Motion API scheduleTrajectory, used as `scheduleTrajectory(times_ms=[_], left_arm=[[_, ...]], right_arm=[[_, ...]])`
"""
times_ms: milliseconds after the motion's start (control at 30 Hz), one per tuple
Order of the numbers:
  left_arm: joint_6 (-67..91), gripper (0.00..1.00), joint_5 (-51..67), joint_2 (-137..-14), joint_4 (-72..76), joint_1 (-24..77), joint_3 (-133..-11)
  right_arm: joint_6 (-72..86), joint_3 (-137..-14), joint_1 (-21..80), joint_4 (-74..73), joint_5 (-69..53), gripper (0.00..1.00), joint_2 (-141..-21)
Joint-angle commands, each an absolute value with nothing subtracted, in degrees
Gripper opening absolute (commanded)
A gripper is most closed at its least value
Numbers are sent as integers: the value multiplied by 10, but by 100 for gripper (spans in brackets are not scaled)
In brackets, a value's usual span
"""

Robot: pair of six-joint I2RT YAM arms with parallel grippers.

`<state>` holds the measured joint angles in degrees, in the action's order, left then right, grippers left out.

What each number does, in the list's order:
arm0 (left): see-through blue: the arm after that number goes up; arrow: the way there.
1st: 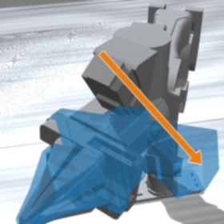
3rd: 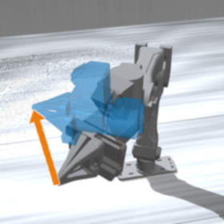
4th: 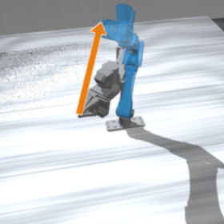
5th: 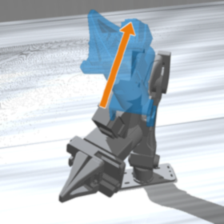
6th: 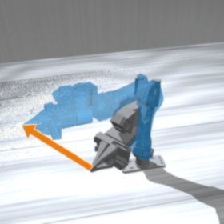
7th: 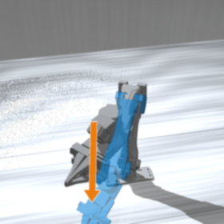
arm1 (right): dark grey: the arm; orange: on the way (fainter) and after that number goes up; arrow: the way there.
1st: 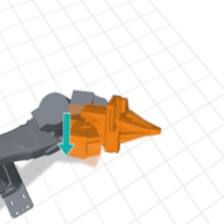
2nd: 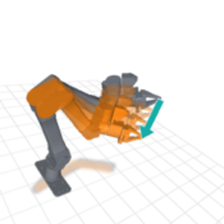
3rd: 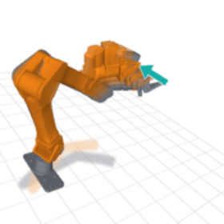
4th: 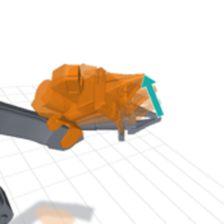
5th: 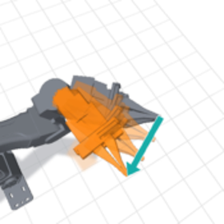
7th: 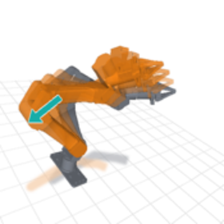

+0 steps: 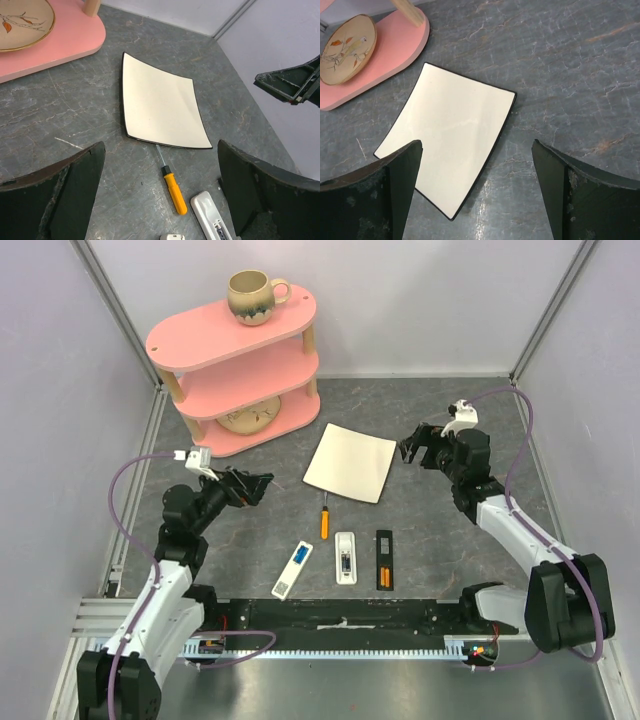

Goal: Unload the batteries from the remote control

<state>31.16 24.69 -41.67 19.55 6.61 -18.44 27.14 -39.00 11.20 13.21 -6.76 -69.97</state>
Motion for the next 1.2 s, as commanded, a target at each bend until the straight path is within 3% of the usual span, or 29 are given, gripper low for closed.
scheduleTrajectory(times_ms=[0,200,533,1167], left_arm=[[314,99,267,-383,193,65,-178],[278,99,250,-372,117,65,-193],[252,99,251,-400,101,66,-198],[243,99,274,-435,105,66,-198]], right_arm=[[275,-400,126,112,-75,98,-674],[186,-456,277,9,64,98,-694],[197,-481,498,-47,155,97,-846],[272,-521,577,21,114,69,-998]])
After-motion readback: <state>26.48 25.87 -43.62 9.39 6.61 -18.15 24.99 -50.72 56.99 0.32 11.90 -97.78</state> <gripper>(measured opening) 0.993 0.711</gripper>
